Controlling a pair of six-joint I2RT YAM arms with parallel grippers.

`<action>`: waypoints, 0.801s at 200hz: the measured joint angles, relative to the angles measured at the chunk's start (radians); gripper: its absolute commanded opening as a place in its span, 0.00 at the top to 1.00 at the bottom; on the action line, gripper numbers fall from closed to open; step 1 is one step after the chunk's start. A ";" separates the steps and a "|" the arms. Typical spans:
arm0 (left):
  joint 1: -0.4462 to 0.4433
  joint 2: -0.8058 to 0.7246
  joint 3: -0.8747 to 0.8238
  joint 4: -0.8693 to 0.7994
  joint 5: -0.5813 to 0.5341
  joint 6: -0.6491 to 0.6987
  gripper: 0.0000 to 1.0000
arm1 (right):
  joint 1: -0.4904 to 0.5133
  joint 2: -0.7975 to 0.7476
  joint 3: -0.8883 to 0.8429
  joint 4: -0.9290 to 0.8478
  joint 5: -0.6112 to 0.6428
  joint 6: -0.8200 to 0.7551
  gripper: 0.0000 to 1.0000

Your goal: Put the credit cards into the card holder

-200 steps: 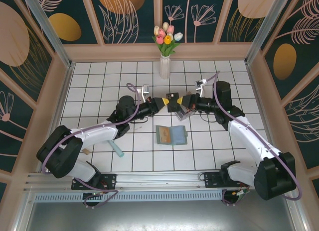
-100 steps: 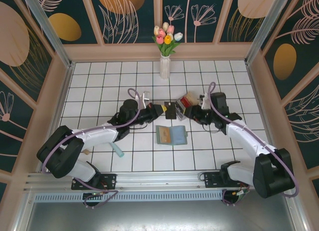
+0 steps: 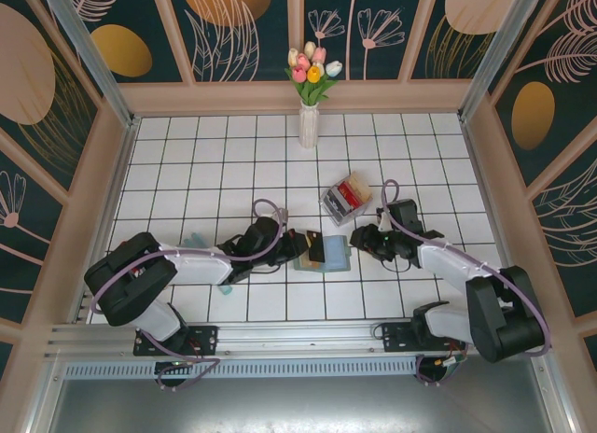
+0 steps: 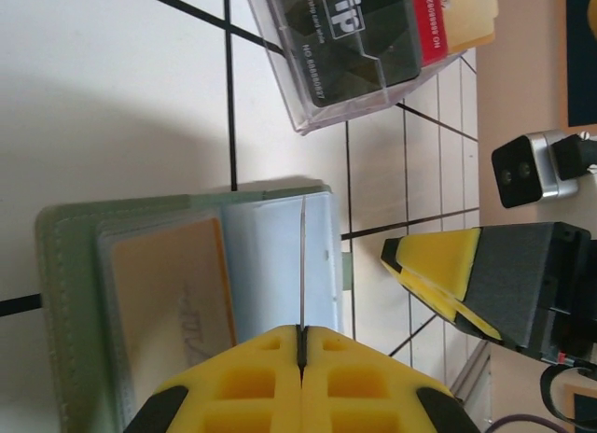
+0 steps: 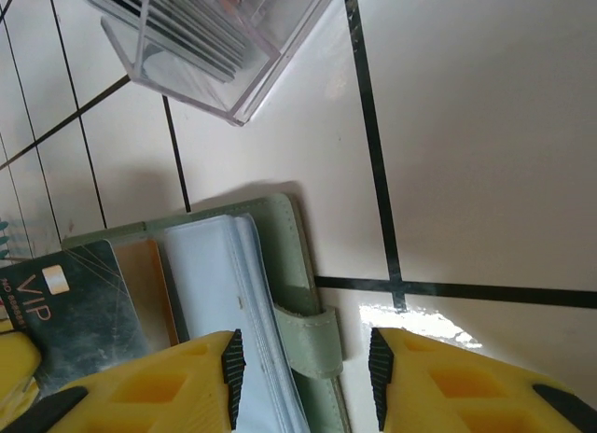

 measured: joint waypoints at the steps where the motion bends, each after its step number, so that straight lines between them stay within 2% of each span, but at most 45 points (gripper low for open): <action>1: -0.001 0.000 -0.001 0.001 -0.002 -0.001 1.00 | 0.000 0.000 0.000 0.001 0.000 0.000 0.57; 105: -0.039 0.038 -0.016 0.008 -0.080 -0.002 1.00 | 0.037 0.076 -0.014 0.099 -0.002 0.019 0.59; 160: -0.048 0.120 0.019 0.040 -0.065 -0.003 1.00 | 0.060 0.116 -0.021 0.122 0.002 0.034 0.70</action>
